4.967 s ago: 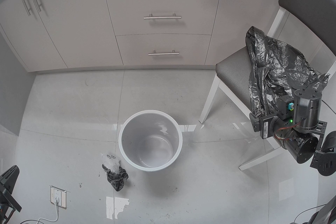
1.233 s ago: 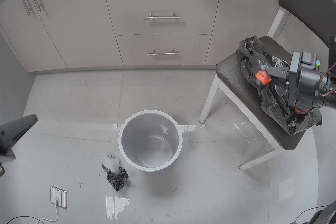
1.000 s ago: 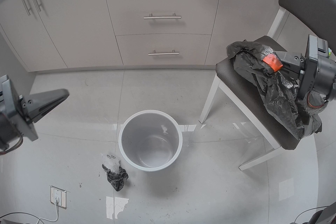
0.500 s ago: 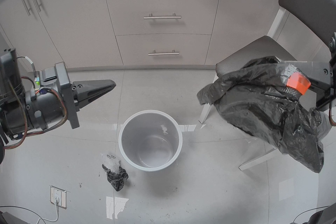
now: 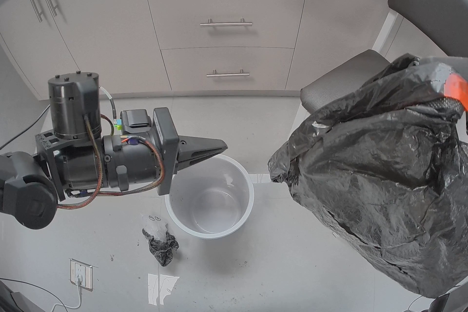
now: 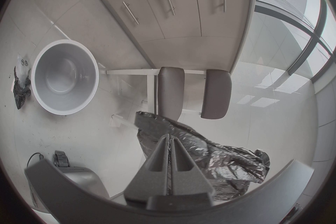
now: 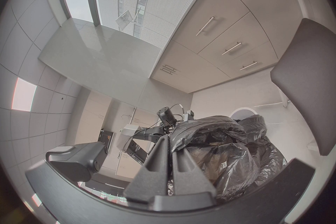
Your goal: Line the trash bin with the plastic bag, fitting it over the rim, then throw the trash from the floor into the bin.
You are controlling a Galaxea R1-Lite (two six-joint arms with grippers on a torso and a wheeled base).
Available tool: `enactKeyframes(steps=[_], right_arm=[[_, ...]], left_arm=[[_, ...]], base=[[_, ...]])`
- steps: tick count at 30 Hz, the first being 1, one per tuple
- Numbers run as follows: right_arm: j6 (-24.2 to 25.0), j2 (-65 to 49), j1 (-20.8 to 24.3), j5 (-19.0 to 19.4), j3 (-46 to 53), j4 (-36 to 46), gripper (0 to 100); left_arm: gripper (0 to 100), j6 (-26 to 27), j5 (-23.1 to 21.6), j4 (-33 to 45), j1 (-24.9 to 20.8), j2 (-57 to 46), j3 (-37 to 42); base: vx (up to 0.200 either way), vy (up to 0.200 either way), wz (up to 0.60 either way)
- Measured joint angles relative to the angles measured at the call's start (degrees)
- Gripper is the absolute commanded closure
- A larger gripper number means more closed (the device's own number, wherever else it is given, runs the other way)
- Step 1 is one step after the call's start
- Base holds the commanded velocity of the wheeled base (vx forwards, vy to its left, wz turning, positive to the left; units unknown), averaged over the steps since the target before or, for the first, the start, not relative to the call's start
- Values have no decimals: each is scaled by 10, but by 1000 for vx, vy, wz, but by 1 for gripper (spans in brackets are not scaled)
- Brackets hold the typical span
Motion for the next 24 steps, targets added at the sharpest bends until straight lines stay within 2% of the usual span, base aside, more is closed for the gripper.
enactKeyframes(steps=[7,8,24], right_arm=[[-1,4,14,0,-26,4,100],[-1,5,15,0,-29,5,100],[-15,20,39,0,-63,28,100]], left_arm=[[100,-1,3,8,-13,24,-12],[0,-1,3,8,-13,25,-13],[0,0,6,1,-5,78,-52]], base=[[0,0,0],[0,0,0],[0,0,0]])
